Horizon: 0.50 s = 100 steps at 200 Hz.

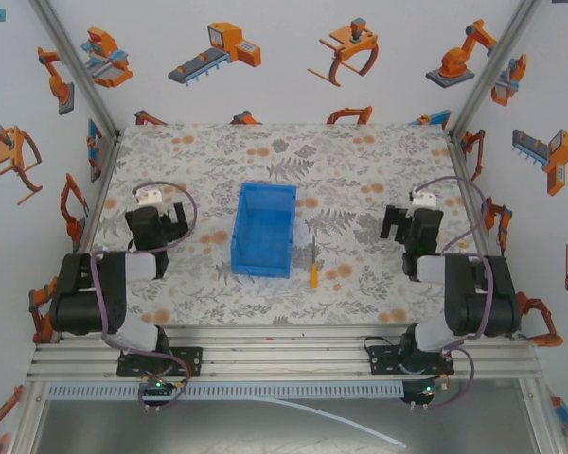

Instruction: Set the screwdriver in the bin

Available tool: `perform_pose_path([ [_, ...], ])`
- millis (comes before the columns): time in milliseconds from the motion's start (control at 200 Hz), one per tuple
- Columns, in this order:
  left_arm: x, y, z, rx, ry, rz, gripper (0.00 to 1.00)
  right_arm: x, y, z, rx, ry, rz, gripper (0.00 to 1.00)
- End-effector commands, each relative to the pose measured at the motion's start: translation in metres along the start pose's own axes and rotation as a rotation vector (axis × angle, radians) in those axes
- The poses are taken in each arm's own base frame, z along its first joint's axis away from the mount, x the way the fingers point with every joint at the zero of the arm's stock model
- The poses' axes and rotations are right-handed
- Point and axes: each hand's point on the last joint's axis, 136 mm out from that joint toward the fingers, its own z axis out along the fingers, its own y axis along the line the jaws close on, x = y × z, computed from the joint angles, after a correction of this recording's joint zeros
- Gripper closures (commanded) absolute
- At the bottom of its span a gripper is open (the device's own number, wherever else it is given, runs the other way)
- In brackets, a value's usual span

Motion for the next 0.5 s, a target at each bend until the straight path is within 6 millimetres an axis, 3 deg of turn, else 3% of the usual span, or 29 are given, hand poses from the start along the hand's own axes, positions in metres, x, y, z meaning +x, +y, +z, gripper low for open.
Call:
perform_pose_path([
  [0, -0.025, -0.008, -0.005, 0.030, 0.012, 0.030, 0.03, -0.040, -0.006, -0.011, 0.036, -0.025, 0.010, 0.01],
  [145, -0.046, -0.005, -0.017, 0.020, 0.076, 0.059, 0.03, -0.073, -0.009, -0.036, 0.073, 0.009, 0.061, 0.01],
  [245, -0.065, 0.002, -0.033, -0.003, 0.177, 0.066, 0.03, -0.090, -0.006, -0.065, 0.076, 0.161, 0.248, 0.01],
  [346, -0.082, -0.018, -0.065, 0.142, 0.302, 0.159, 0.03, -0.118, 0.028, -0.105, -0.113, 0.206, 0.469, 0.01],
  [416, -0.091, -0.026, -0.089, 0.207, 0.374, 0.186, 0.03, -0.111, 0.061, -0.117, -0.330, 0.202, 0.576, 0.01],
  [496, -0.104, -0.032, -0.116, 0.260, 0.422, 0.190, 0.03, -0.100, 0.074, -0.122, -0.383, 0.239, 0.666, 0.06],
])
